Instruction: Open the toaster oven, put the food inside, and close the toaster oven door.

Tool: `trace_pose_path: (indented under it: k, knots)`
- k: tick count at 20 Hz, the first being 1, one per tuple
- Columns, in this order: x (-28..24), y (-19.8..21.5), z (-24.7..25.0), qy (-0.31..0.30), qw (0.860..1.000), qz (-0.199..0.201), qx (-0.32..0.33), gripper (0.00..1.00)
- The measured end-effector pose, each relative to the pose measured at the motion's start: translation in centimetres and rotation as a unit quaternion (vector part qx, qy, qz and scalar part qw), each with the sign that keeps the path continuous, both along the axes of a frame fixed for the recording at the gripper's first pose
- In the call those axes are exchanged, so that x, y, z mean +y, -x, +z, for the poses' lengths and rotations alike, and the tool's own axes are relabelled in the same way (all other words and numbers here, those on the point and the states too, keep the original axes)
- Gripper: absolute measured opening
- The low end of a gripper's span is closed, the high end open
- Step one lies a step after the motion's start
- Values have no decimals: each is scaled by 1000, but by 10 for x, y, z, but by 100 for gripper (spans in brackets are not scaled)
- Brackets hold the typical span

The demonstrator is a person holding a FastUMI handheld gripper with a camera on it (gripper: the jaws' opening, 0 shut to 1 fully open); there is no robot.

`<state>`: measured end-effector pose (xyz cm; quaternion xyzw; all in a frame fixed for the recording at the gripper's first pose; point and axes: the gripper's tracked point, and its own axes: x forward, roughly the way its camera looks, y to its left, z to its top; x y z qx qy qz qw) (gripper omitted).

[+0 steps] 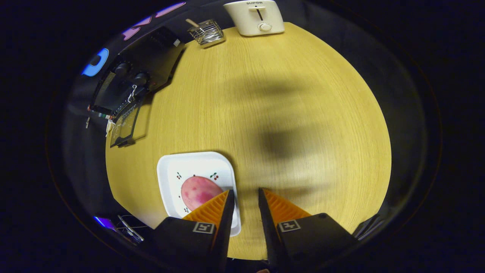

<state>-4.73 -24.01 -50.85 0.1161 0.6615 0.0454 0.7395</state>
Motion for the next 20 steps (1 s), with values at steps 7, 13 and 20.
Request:
trace_pose_path:
  k: [7, 13, 20]
  knots:
    - [18, 2, -3, -56, 998, 26, 7, 5]
    - [41, 8, 28, -196, 970, -143, 11, 5]
    - [115, 16, 77, -271, 933, -233, -30, 5]
